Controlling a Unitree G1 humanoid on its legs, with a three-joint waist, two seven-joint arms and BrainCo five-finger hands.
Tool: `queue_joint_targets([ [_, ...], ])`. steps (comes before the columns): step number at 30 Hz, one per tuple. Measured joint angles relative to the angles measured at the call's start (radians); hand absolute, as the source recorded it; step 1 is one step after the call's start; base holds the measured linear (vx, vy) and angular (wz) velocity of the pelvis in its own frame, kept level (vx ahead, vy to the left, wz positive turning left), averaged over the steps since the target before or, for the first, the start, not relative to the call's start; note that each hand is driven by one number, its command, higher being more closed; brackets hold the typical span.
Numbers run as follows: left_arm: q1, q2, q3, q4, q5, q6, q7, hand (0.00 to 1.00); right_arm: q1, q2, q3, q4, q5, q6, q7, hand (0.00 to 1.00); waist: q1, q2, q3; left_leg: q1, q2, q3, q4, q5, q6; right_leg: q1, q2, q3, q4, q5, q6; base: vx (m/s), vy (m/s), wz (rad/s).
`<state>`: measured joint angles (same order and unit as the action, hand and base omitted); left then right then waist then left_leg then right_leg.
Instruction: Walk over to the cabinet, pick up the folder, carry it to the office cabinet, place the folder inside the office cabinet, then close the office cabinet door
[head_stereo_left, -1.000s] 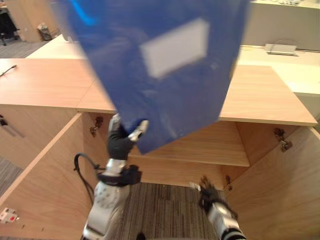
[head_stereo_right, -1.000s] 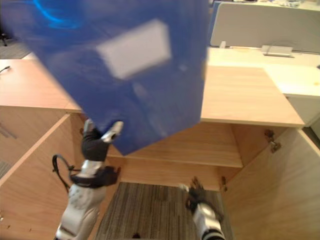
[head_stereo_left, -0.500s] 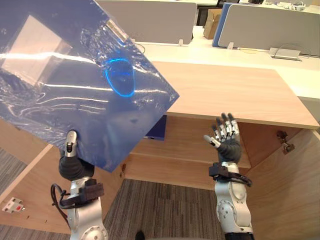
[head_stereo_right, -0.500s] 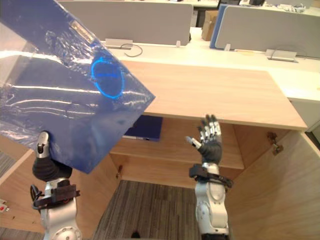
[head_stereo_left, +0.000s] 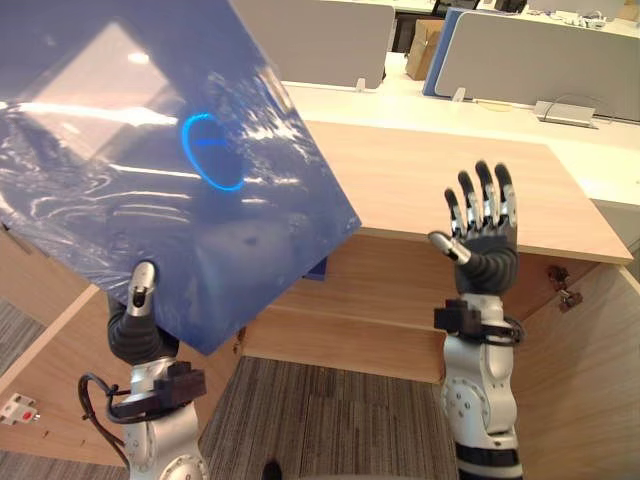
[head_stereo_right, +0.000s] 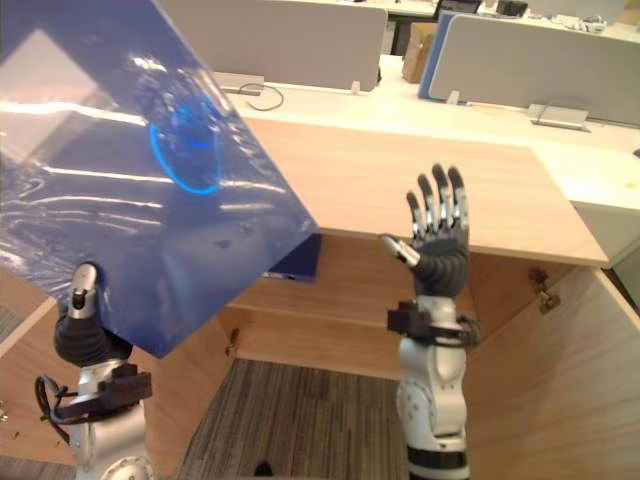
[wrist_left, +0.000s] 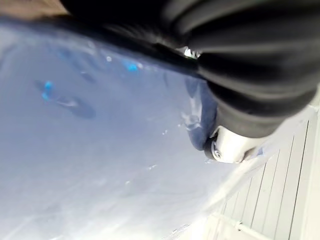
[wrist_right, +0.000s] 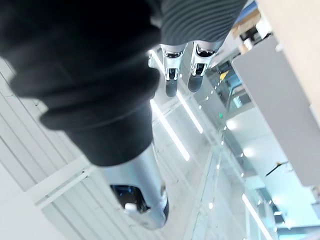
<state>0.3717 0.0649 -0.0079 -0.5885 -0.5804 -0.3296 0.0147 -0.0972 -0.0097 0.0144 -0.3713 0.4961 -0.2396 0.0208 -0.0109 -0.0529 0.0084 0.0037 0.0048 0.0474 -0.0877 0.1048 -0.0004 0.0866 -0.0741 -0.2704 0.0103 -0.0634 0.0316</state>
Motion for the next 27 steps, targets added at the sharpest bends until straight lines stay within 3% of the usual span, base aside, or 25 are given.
queue_joint_targets([
  [7,-0.001,0.03,-0.036,0.03,0.179,0.032,0.016,1.0,-0.241,-0.085,0.168,0.123,0.195,0.007,0.065,0.0,0.007,-0.005,-0.004,0.0,0.001,0.001,0.0,0.001,-0.001,0.0,0.002,0.001,0.0,0.0,0.0,0.0,0.0,0.0],
  [11,0.0,0.052,-0.05,0.03,0.261,0.038,0.036,1.0,-0.407,-0.167,0.251,0.275,0.302,0.041,0.085,0.0,0.016,-0.006,-0.004,0.0,0.001,0.001,0.0,0.002,-0.001,0.0,0.002,0.001,0.001,0.001,0.0,0.0,0.0,0.0],
  [19,0.009,0.091,-0.047,0.03,0.281,0.039,0.045,1.0,-0.562,-0.325,0.382,0.433,0.431,0.121,0.097,0.0,0.03,-0.005,-0.006,0.0,0.001,0.001,0.0,0.004,-0.001,0.0,0.002,0.0,0.001,0.001,-0.001,0.0,0.0,0.0],
  [27,0.018,0.108,-0.055,0.03,0.277,0.042,0.045,1.0,-0.588,-0.379,0.441,0.473,0.462,0.143,0.107,0.0,0.03,-0.004,-0.011,-0.001,0.001,-0.001,0.0,0.005,-0.003,-0.001,0.004,-0.001,0.001,0.001,-0.001,0.0,0.0,0.0],
])
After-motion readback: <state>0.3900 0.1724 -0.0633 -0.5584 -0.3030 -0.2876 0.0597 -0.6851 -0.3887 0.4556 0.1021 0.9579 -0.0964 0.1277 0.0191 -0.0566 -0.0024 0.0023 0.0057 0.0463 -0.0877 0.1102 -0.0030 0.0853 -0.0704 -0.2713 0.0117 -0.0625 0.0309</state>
